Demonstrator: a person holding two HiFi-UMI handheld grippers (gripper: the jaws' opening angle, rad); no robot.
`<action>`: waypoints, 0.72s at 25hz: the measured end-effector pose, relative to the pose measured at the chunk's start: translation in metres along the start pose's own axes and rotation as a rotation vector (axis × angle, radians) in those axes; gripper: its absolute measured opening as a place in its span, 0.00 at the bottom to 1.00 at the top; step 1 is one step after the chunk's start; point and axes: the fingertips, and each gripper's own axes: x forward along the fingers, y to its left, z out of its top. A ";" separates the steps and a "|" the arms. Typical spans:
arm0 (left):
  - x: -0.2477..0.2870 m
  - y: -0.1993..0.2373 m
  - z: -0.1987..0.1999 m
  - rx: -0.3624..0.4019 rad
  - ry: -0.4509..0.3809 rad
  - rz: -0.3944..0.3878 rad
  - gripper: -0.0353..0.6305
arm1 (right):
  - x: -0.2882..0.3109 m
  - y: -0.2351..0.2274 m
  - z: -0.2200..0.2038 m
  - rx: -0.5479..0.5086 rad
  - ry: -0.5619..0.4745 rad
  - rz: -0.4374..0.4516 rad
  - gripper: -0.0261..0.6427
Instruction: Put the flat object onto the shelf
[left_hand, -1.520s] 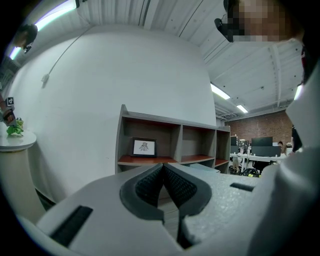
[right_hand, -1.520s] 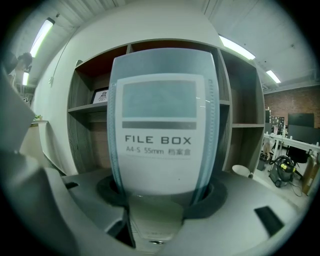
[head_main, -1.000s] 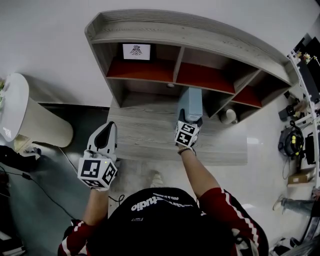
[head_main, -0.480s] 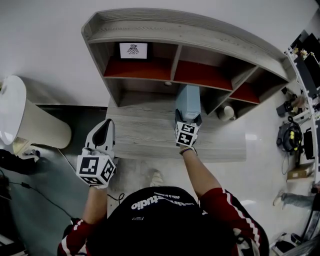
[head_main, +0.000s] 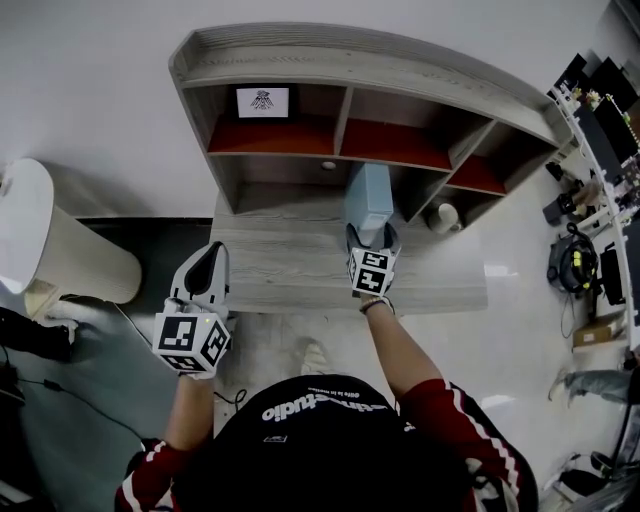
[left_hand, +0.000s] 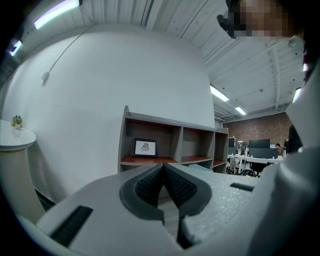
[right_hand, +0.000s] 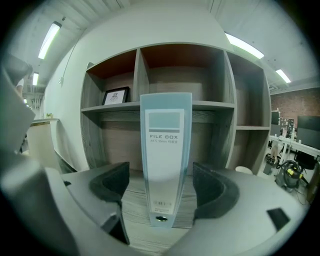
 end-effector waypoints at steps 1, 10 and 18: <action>-0.004 0.000 0.001 -0.001 -0.003 -0.003 0.06 | -0.006 0.000 0.000 0.003 0.001 -0.004 0.63; -0.059 -0.003 0.006 -0.011 -0.029 -0.018 0.06 | -0.075 0.015 0.004 0.000 -0.024 0.007 0.63; -0.116 -0.006 0.012 -0.016 -0.061 -0.036 0.06 | -0.149 0.034 0.021 -0.001 -0.071 0.047 0.61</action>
